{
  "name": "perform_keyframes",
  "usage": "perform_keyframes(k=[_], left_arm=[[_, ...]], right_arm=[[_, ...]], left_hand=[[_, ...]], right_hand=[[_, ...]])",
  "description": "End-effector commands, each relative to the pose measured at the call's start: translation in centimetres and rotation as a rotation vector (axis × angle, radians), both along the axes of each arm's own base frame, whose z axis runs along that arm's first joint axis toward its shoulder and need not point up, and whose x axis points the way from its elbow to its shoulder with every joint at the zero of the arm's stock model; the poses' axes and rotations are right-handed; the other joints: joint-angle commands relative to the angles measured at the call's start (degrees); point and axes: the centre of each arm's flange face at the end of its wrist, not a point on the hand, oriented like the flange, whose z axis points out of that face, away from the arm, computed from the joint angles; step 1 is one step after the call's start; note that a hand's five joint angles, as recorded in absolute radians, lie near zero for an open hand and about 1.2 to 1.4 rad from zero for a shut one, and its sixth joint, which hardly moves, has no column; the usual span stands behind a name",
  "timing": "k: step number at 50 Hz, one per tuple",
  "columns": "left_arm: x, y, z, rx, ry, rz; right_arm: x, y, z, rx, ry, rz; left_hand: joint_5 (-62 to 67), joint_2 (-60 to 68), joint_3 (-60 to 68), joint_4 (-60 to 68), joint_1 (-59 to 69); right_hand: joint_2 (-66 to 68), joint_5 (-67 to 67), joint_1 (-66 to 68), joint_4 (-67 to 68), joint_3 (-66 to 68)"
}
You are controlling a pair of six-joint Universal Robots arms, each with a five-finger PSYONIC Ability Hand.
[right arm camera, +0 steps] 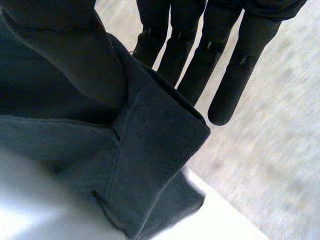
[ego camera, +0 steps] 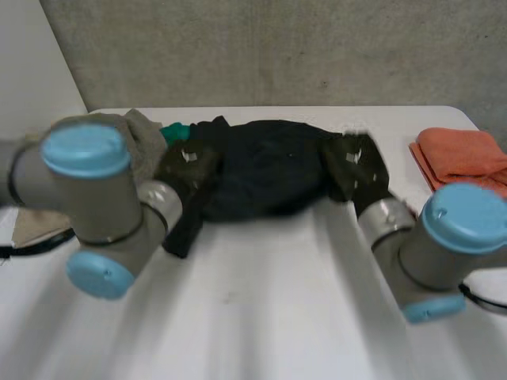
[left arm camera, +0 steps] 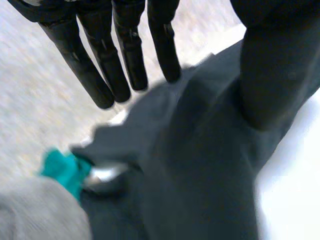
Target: Fold the laundry.
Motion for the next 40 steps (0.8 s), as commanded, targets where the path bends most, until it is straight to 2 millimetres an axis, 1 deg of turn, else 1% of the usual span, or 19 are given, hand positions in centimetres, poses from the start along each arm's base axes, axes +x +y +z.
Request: perform_keyframes(k=[1,3,4,6,7,10,11,14,15,18,19,22,23,24,27,30,35,37,40], left_arm=[[1.1,0.9,-0.4,0.037,-0.086,0.046],[1.5,1.1,0.6,0.029,-0.079,0.067],[1.9,1.2,1.9,0.006,-0.061,0.094],[2.4,1.4,3.0,-0.012,-0.045,0.124],[3.0,1.6,3.6,-0.017,-0.037,0.151],[3.8,2.0,3.8,-0.009,-0.029,0.190],[4.3,2.3,3.6,0.005,-0.030,0.213],[4.9,2.8,2.9,0.038,-0.040,0.242],[5.4,3.1,2.2,0.066,-0.050,0.261],[5.9,3.5,1.5,0.103,-0.055,0.287],[6.1,3.5,1.1,0.128,-0.052,0.298],[6.4,3.2,0.5,0.164,-0.038,0.316],[6.4,3.1,-0.3,0.200,-0.031,0.322],[6.4,2.9,-0.8,0.215,-0.029,0.325],[6.2,1.9,-1.8,0.253,-0.011,0.323],[5.5,1.1,-2.8,0.288,0.006,0.295],[4.3,-0.1,-4.2,0.313,0.012,0.273],[4.0,-0.3,-4.3,0.314,0.007,0.271],[3.5,-0.8,-3.6,0.290,0.014,0.272]], right_arm=[[-0.9,1.2,-2.7,0.063,0.128,-0.004],[-1.0,1.3,-2.6,0.071,0.135,-0.007],[-1.2,1.3,-2.4,0.079,0.134,-0.011],[-1.3,1.3,-2.0,0.084,0.131,-0.014],[-1.4,1.3,-1.8,0.091,0.128,-0.016],[-1.6,1.4,-0.9,0.105,0.109,-0.021],[-1.6,1.5,-0.5,0.114,0.097,-0.023],[-1.7,1.8,0.0,0.135,0.080,-0.020],[-1.7,1.9,0.6,0.145,0.062,-0.019],[-1.6,2.2,1.5,0.156,0.034,-0.012],[-1.7,2.4,2.1,0.160,0.014,-0.009],[-1.6,2.7,3.1,0.161,-0.016,-0.003],[-1.5,3.1,3.6,0.162,-0.031,0.003],[-1.5,3.1,3.9,0.157,-0.037,0.005],[-1.4,3.6,4.7,0.151,-0.063,0.014],[-1.4,3.8,5.3,0.145,-0.078,0.016],[-1.6,3.9,5.7,0.144,-0.084,0.012],[-1.7,3.8,5.8,0.145,-0.085,0.009],[-1.9,3.6,6.2,0.143,-0.090,0.001]], left_hand=[[-17.4,-17.8,-18.0,-17.6,-16.1],[-21.6,-22.0,-22.2,-21.8,-20.3],[-24.1,-24.5,-24.7,-24.3,-22.8],[-25.3,-25.7,-25.9,-25.5,-24.0],[-26.1,-26.5,-26.8,-26.3,-24.8],[-26.1,-26.5,-26.8,-26.3,-24.8],[-25.8,-26.2,-26.4,-26.0,-24.5],[-24.3,-24.7,-24.9,-24.5,-23.0],[-21.9,-22.3,-22.6,-22.1,-20.6],[-21.3,-21.7,-21.9,-21.5,-20.0],[-19.9,-20.3,-20.6,-20.1,-18.6],[-19.6,-20.0,-20.2,-19.8,-18.3],[-19.4,-19.8,-20.0,-19.6,-18.1],[-19.4,-19.8,-20.0,-19.6,-18.1],[-19.4,-19.8,-20.0,-19.6,-18.1],[-19.7,-20.1,-20.4,-19.9,-18.4],[-18.6,-19.0,-19.2,-18.8,-17.3],[-12.9,-13.3,-13.5,-13.1,-11.6],[25.5,25.1,24.9,25.3,26.8]], right_hand=[[12.7,12.0,15.5,11.3,11.7],[12.7,12.0,15.5,11.3,11.7],[12.7,12.0,15.5,11.3,11.7],[12.7,12.0,15.5,11.3,11.7],[12.7,12.0,15.5,11.3,11.7],[12.7,12.0,15.5,11.3,11.7],[12.7,12.0,15.5,11.3,11.7],[12.7,12.0,15.5,11.3,11.7],[12.7,12.0,15.5,11.3,11.7],[12.7,12.0,15.5,11.3,11.7],[12.7,12.0,15.5,11.3,11.7],[12.7,12.0,15.5,11.3,11.7],[12.7,12.0,15.5,11.3,11.7],[12.7,12.0,15.5,11.3,11.7],[12.7,12.0,15.5,11.3,11.7],[12.7,12.0,15.5,11.3,11.7],[12.7,12.0,15.5,11.3,11.7],[12.7,12.0,15.5,11.3,11.7],[12.7,12.0,15.5,11.3,11.7]])
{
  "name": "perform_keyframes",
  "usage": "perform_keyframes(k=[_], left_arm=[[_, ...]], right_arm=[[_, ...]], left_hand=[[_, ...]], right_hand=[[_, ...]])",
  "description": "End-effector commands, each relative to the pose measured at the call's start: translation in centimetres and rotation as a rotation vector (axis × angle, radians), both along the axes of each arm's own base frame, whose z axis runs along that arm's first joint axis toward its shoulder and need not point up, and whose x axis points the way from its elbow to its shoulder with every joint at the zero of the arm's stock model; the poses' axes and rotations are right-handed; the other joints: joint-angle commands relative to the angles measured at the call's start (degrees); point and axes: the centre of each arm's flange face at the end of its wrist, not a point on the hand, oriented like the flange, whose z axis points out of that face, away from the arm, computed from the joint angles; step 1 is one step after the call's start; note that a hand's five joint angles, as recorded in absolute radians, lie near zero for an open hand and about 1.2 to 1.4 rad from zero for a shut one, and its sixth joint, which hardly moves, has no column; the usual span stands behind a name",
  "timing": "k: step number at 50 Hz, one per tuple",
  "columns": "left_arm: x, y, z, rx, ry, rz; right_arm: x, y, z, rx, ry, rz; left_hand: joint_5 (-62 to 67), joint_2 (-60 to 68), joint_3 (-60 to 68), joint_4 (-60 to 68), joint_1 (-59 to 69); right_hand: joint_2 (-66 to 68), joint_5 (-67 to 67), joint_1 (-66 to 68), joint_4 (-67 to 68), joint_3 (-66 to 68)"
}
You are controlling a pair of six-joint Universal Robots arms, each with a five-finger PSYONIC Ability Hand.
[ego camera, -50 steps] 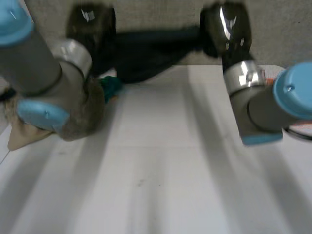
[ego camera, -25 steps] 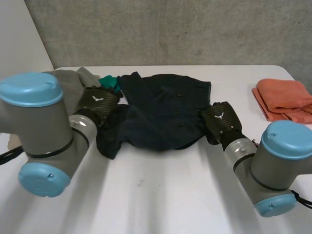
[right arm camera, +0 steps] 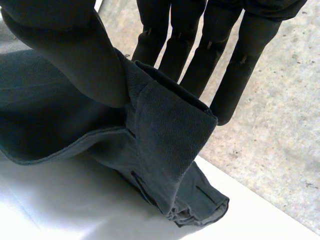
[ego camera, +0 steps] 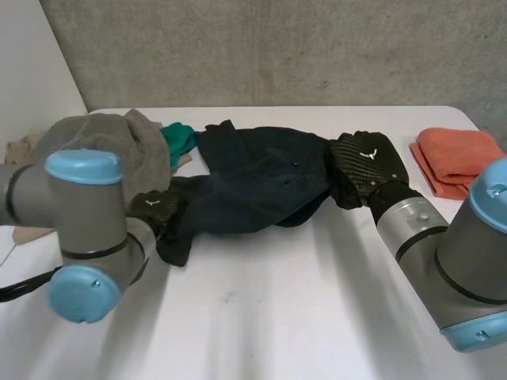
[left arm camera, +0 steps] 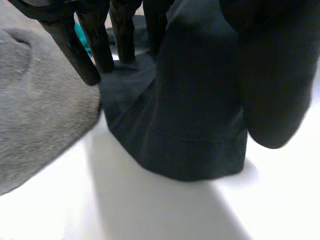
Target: Fold the laundry.
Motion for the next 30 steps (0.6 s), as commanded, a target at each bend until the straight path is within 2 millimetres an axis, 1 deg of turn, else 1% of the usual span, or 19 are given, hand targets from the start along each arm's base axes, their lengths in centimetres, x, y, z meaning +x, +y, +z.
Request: perform_keyframes(k=[1,2,5,6,9,10,13,14,16,17,18,20,21,23,24,25,28,29,30], left_arm=[[-1.2,-1.4,0.5,-0.028,0.004,-0.004],[-1.2,-1.8,1.6,-0.057,0.011,0.013],[-0.8,-2.3,4.4,-0.118,0.034,0.038],[-0.4,-2.4,7.2,-0.180,0.061,0.054],[0.4,-1.9,13.0,-0.315,0.121,0.066],[1.0,-1.0,17.3,-0.426,0.172,0.070],[2.1,1.2,24.2,-0.610,0.250,0.059],[2.9,3.0,28.4,-0.726,0.304,0.045],[3.4,4.5,31.6,-0.817,0.347,0.027],[3.7,5.0,33.7,-0.879,0.370,0.016],[3.8,5.2,34.6,-0.908,0.382,0.012],[3.9,5.3,36.1,-0.942,0.395,0.012],[3.8,4.6,36.5,-0.943,0.389,0.020],[3.5,3.6,36.5,-0.928,0.378,0.026],[3.2,2.9,36.1,-0.909,0.367,0.027],[2.5,1.4,35.2,-0.873,0.348,0.024],[1.7,-1.0,33.5,-0.827,0.317,0.033],[1.1,-2.7,31.8,-0.794,0.294,0.032],[0.8,-3.4,31.1,-0.779,0.284,0.028]], right_arm=[[-0.4,-0.3,0.7,-0.004,-0.006,-0.014],[-0.5,-0.4,1.3,-0.017,-0.012,-0.017],[-0.4,-0.5,2.6,-0.052,-0.024,-0.019],[-0.4,-0.6,4.0,-0.086,-0.044,-0.022],[-0.6,-0.9,6.9,-0.161,-0.080,-0.029],[-0.8,-0.9,9.2,-0.219,-0.107,-0.034],[-1.1,-0.7,13.0,-0.310,-0.155,-0.041],[-1.4,-0.5,15.6,-0.368,-0.193,-0.043],[-1.7,-0.3,18.1,-0.415,-0.233,-0.048],[-1.9,-0.2,19.2,-0.435,-0.254,-0.051],[-2.2,-0.4,20.9,-0.460,-0.289,-0.057],[-2.3,-0.7,22.2,-0.477,-0.320,-0.064],[-2.3,-1.4,23.0,-0.485,-0.340,-0.069],[-2.2,-2.3,23.3,-0.486,-0.352,-0.075],[-2.0,-2.9,23.1,-0.476,-0.351,-0.081],[-1.9,-4.0,22.7,-0.457,-0.349,-0.094],[-1.3,-5.5,21.3,-0.405,-0.332,-0.114],[-1.0,-6.4,20.1,-0.368,-0.316,-0.125],[-0.7,-6.8,19.4,-0.349,-0.306,-0.126]], left_hand=[[57.5,56.8,57.9,57.3,56.8],[59.9,59.3,60.3,59.8,59.2],[59.9,59.3,60.4,59.8,59.2],[59.9,59.3,60.4,59.8,59.2],[59.9,59.3,60.4,59.8,59.2],[59.9,59.3,60.4,59.8,59.2],[59.9,59.3,60.4,59.8,59.2],[59.9,59.3,60.4,59.8,59.2],[59.9,59.3,60.4,59.8,59.2],[59.9,59.3,60.4,59.8,59.2],[59.9,59.3,60.4,59.8,59.2],[59.9,59.3,60.4,59.8,59.2],[59.9,59.3,60.4,59.8,59.2],[59.9,59.3,60.4,59.8,59.2],[59.9,59.3,60.4,59.8,59.2],[59.9,59.3,60.4,59.8,59.2],[59.9,59.3,60.4,59.8,59.2],[59.9,59.3,60.4,59.8,59.2],[59.9,59.3,60.4,59.8,59.2]], right_hand=[[12.7,12.0,15.5,11.3,11.7],[12.7,12.0,15.5,11.3,11.7],[12.7,12.0,15.5,11.3,11.7],[12.7,12.0,15.5,11.3,11.7],[12.7,12.0,15.5,11.3,11.7],[12.7,12.0,15.5,11.3,11.7],[12.7,12.0,15.5,11.3,11.7],[12.7,12.0,15.5,11.3,11.7],[12.7,12.0,15.5,11.3,11.7],[12.7,12.0,15.5,11.3,11.7],[12.7,12.0,15.5,11.3,11.7],[12.7,12.0,15.5,11.3,11.7],[12.7,12.0,15.5,11.3,11.7],[12.7,12.0,15.5,11.3,11.7],[12.7,12.0,15.5,11.3,11.7],[12.7,12.0,15.5,11.3,11.7],[12.7,12.0,15.5,11.3,11.7],[12.7,12.0,15.5,11.3,11.7],[12.7,12.0,15.5,11.3,11.7]])
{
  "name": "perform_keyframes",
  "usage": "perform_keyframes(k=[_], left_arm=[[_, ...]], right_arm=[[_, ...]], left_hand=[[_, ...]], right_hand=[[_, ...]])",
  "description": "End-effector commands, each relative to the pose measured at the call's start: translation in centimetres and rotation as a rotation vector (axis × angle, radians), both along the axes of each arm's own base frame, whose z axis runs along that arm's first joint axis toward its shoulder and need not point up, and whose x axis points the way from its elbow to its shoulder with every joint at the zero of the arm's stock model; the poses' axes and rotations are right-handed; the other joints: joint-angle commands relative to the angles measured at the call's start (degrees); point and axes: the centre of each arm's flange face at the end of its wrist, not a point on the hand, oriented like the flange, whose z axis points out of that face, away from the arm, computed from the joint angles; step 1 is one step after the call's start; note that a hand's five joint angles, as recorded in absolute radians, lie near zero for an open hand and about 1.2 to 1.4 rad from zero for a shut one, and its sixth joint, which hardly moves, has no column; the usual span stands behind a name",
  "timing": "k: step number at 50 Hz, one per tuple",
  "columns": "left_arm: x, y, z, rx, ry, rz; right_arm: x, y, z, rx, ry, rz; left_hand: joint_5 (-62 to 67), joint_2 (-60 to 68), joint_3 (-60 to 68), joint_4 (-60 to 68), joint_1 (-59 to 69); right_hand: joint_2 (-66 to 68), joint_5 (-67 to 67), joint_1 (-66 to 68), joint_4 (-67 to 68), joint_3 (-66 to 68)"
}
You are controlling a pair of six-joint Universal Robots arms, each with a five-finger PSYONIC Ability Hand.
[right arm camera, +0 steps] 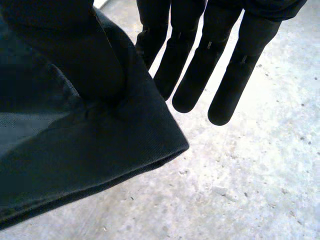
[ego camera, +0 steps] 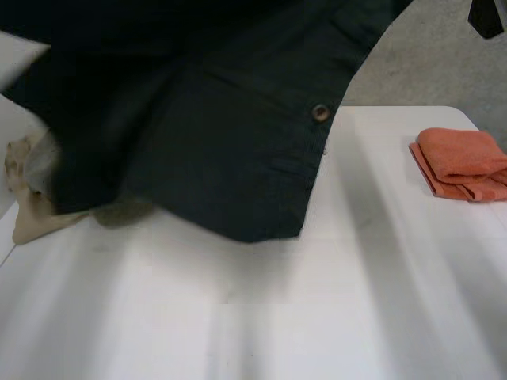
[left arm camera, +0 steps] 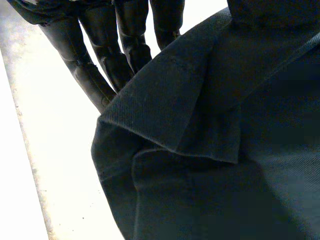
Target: Fold the laundry.
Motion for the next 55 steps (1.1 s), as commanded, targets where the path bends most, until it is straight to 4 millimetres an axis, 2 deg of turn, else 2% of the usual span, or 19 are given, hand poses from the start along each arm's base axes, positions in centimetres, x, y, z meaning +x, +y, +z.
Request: perform_keyframes(k=[1,2,3,6,9,13,16,20,26,27,30,31,36,41,45,49,50,53,55], left_arm=[[-2.7,-7.2,-6.0,0.157,-0.088,0.020],[-3.0,-8.0,-7.1,0.180,-0.103,0.021],[-3.5,-9.5,-9.4,0.228,-0.132,0.025],[-4.2,-11.0,-12.3,0.280,-0.171,0.013],[-5.1,-12.9,-17.0,0.359,-0.214,-0.023],[-6.3,-14.4,-21.6,0.404,-0.249,-0.056],[-7.3,-15.3,-25.0,0.426,-0.273,-0.079],[-8.8,-16.4,-27.8,0.382,-0.302,-0.092],[-8.7,-19.1,-28.4,0.246,-0.310,0.019],[-8.5,-19.7,-28.1,0.219,-0.302,0.046],[-8.8,-19.9,-27.6,0.194,-0.289,0.046],[-9.0,-19.8,-27.1,0.179,-0.283,0.039],[-8.5,-19.6,-25.5,0.165,-0.269,0.069],[-6.4,-19.0,-23.9,0.211,-0.261,0.152],[-5.0,-16.7,-22.9,0.297,-0.293,0.197],[-3.9,-12.8,-22.3,0.399,-0.363,0.183],[-3.6,-11.0,-22.5,0.445,-0.403,0.159],[-3.1,-8.0,-22.5,0.511,-0.465,0.111],[-2.7,-4.9,-23.5,0.600,-0.541,0.047]], right_arm=[[1.6,-4.2,-4.3,0.147,0.037,-0.025],[2.0,-4.4,-5.2,0.172,0.049,-0.022],[2.6,-4.8,-6.8,0.208,0.072,-0.019],[3.3,-5.5,-9.3,0.258,0.108,-0.015],[3.6,-6.8,-12.9,0.327,0.154,-0.027],[4.0,-8.6,-17.9,0.392,0.205,-0.057],[4.0,-9.8,-20.2,0.400,0.222,-0.082],[4.3,-12.4,-23.7,0.339,0.227,-0.148],[5.0,-15.2,-26.2,0.178,0.207,-0.220],[5.1,-15.9,-26.3,0.120,0.188,-0.232],[5.4,-16.5,-26.2,0.052,0.159,-0.237],[5.8,-16.5,-26.3,0.036,0.149,-0.230],[5.3,-16.6,-25.4,0.048,0.145,-0.221],[3.9,-15.5,-23.6,0.150,0.171,-0.208],[2.8,-13.1,-22.4,0.290,0.235,-0.151],[1.9,-9.6,-22.4,0.465,0.351,-0.057],[1.7,-8.0,-22.7,0.534,0.406,-0.011],[1.4,-5.4,-23.5,0.641,0.509,0.061],[0.9,-3.0,-24.7,0.737,0.612,0.115]], left_hand=[[13.1,11.3,11.7,11.6,13.7],[13.1,11.3,11.7,11.6,13.7],[13.1,11.3,11.7,11.6,13.7],[13.1,11.3,11.7,11.6,13.7],[13.1,11.3,11.7,11.6,13.7],[13.1,11.3,11.7,11.6,13.7],[13.1,11.3,11.7,11.6,13.7],[13.1,11.3,11.7,11.6,13.7],[10.6,8.8,9.3,9.1,11.3],[-5.9,-7.7,-7.2,-7.4,-5.3],[-39.9,-41.7,-41.3,-41.5,-39.3],[-56.9,-58.7,-58.3,-58.4,-56.3],[-56.9,-58.7,-58.3,-58.4,-56.3],[-56.9,-58.7,-58.3,-58.4,-56.3],[-56.9,-58.7,-58.3,-58.4,-56.3],[-56.9,-58.7,-58.3,-58.4,-56.3],[-56.9,-58.7,-58.3,-58.4,-56.3],[-56.9,-58.7,-58.3,-58.4,-56.3],[-56.9,-58.7,-58.3,-58.4,-56.3]], right_hand=[[12.7,12.0,15.5,11.3,11.7],[12.7,12.0,15.5,11.3,11.7],[12.7,12.0,15.5,11.3,11.7],[12.7,12.0,15.5,11.3,11.7],[12.7,12.0,15.5,11.3,11.7],[12.7,12.0,15.5,11.3,11.7],[12.7,12.0,15.5,11.3,11.7],[12.7,12.0,15.5,11.3,11.7],[12.7,12.0,15.5,11.3,11.7],[7.5,6.9,10.3,6.1,6.5],[-56.1,-56.7,-53.3,-57.4,-57.0],[-57.3,-58.0,-54.5,-58.7,-58.3],[-57.3,-58.0,-54.5,-58.7,-58.3],[-57.3,-58.0,-54.5,-58.7,-58.3],[-57.3,-58.0,-54.5,-58.7,-58.3],[-57.3,-58.0,-54.5,-58.7,-58.3],[-57.3,-58.0,-54.5,-58.7,-58.3],[-57.3,-58.0,-54.5,-58.7,-58.3],[-57.3,-58.0,-54.5,-58.7,-58.3]])
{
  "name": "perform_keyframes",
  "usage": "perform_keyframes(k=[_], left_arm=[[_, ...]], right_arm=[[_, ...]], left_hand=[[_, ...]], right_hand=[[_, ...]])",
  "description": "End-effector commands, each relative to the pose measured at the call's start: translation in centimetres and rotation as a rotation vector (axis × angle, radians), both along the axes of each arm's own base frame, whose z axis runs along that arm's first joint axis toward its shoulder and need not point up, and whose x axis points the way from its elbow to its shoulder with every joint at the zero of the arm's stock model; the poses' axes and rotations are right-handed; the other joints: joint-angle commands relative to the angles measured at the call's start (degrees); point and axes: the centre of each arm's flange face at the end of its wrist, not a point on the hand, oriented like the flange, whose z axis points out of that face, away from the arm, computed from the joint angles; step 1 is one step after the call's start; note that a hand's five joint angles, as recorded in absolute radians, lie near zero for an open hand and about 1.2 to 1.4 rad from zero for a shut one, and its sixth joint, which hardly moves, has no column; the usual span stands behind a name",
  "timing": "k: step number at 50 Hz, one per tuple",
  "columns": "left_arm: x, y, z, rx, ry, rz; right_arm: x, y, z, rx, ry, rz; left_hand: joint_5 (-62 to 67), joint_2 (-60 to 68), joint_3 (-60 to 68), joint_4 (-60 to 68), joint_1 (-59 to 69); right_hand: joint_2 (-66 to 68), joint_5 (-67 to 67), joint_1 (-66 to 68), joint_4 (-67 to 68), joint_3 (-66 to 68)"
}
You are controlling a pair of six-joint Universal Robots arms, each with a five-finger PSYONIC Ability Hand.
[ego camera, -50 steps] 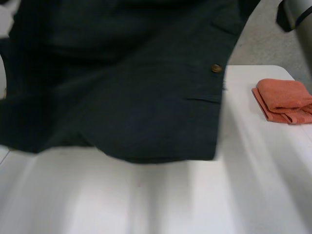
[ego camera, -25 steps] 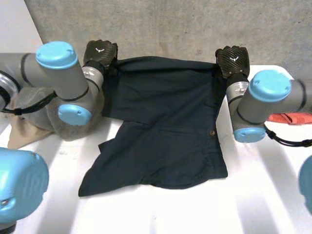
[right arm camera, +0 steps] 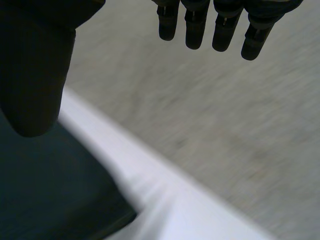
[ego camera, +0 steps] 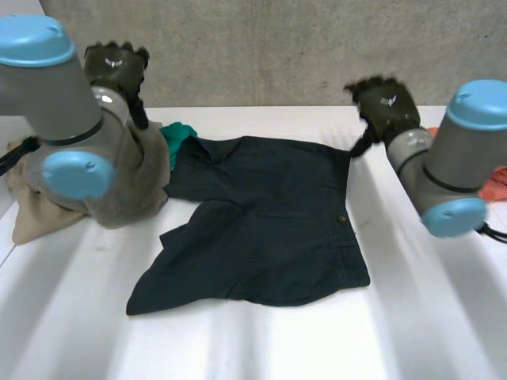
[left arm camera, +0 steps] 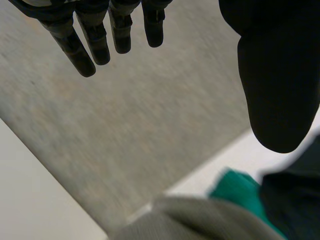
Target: Fold the laundry.
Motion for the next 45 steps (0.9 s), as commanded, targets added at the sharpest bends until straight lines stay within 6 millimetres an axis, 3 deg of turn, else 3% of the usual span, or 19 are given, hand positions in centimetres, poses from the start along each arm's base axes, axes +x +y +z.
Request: perform_keyframes(k=[1,7,12,21,28,30,32,45], left_arm=[[1.6,8.7,-1.5,0.268,-0.143,-0.125],[3.4,15.0,-4.9,0.523,-0.236,-0.209],[4.5,17.4,-7.2,0.624,-0.268,-0.216],[5.1,16.6,-9.8,0.596,-0.236,-0.185],[4.5,16.8,-11.4,0.618,-0.253,-0.210],[4.2,17.0,-12.3,0.635,-0.269,-0.219],[4.0,17.0,-12.6,0.633,-0.276,-0.224],[2.4,17.4,-14.8,0.469,-0.469,-0.227]], right_arm=[[-1.5,7.2,-2.4,0.344,0.227,0.172],[-3.3,10.9,-5.3,0.478,0.342,0.213],[-3.7,12.4,-7.0,0.461,0.351,0.243],[-3.3,13.5,-9.1,0.328,0.362,0.268],[-3.0,13.9,-10.0,0.279,0.360,0.260],[-3.0,13.8,-9.9,0.260,0.357,0.247],[-3.0,13.7,-9.8,0.246,0.354,0.240],[-5.4,13.3,-4.7,0.179,0.222,0.125]], left_hand=[[-2.8,-1.7,-1.8,-1.4,-0.8],[4.6,5.7,5.6,6.0,6.6],[16.6,17.7,17.5,18.0,18.6],[15.3,16.4,16.2,16.7,17.3],[15.1,16.2,16.0,16.5,17.1],[13.9,15.0,14.9,15.3,15.9],[13.6,14.7,14.5,15.0,15.6],[16.4,17.5,17.4,17.8,18.4]], right_hand=[[-1.8,-2.8,-2.8,-2.0,-1.8],[-1.8,-2.8,-2.8,-2.0,-1.8],[8.3,7.3,7.3,8.1,8.2],[26.3,25.3,25.3,26.1,26.2],[37.6,36.5,36.5,37.4,37.5],[65.2,64.1,64.1,65.0,65.1],[68.2,67.2,67.2,68.0,68.2],[68.2,67.2,67.2,68.0,68.2]])
